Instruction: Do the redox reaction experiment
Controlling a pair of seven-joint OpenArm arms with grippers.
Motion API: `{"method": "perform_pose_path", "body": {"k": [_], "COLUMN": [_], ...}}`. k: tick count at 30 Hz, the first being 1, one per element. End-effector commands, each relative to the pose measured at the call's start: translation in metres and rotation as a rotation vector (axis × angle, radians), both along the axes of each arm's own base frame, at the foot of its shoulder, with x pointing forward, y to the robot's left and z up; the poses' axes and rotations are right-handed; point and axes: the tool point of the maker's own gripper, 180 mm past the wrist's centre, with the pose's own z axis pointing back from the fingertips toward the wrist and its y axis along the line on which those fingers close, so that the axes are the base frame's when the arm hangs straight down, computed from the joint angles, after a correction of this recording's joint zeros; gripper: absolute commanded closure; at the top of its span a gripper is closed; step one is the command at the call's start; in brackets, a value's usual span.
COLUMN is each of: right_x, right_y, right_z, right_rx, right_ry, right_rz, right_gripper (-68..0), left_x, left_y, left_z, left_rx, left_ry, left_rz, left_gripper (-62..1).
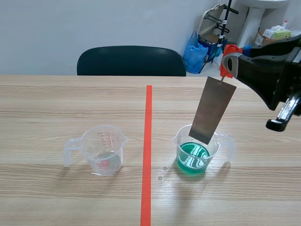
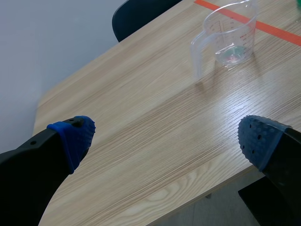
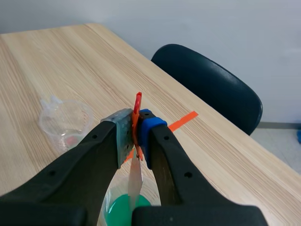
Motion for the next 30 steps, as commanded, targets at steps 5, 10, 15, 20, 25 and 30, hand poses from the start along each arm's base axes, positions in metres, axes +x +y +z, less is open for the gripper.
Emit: {"method": "perform_pose_path", "body": {"k": [5, 10, 15, 20, 25, 30], "right_x": [0.006, 0.009, 0.017, 0.023, 0.026, 0.028], "right_y": [-0.005, -0.003, -0.005, -0.003, -0.001, 0.001], "right_z": [0.001, -0.011, -0.027, -0.045, -0.062, -0.076], "right_rx": [0.009, -0.009, -0.012, -0.021, -0.023, -0.035], "right_ry": [-0.026, -0.023, 0.002, 0.025, 0.059, 0.078], "right_rz": [-0.03, -0.03, -0.049, -0.065, -0.062, -0.068], "right_gripper": [-0.7, -0.7, -0.7, -0.7, -0.7, -0.7], "left_x": [0.003, 0.003, 0.003, 0.003, 0.003, 0.003], "left_y": [0.0, 0.0, -0.001, 0.0, 0.0, -0.001], "left_z": [0.006, 0.006, 0.005, 0.007, 0.007, 0.007], "left_rx": [0.0, 0.0, -0.015, -0.089, -0.101, -0.118], "left_ry": [-0.025, -0.024, -0.018, -0.008, -0.004, 0.004], "left_rz": [-0.002, -0.001, -0.002, 0.019, 0.02, 0.016], "left_gripper": [-62.3, -62.3, -62.3, -62.3, -62.3, -62.3]}}
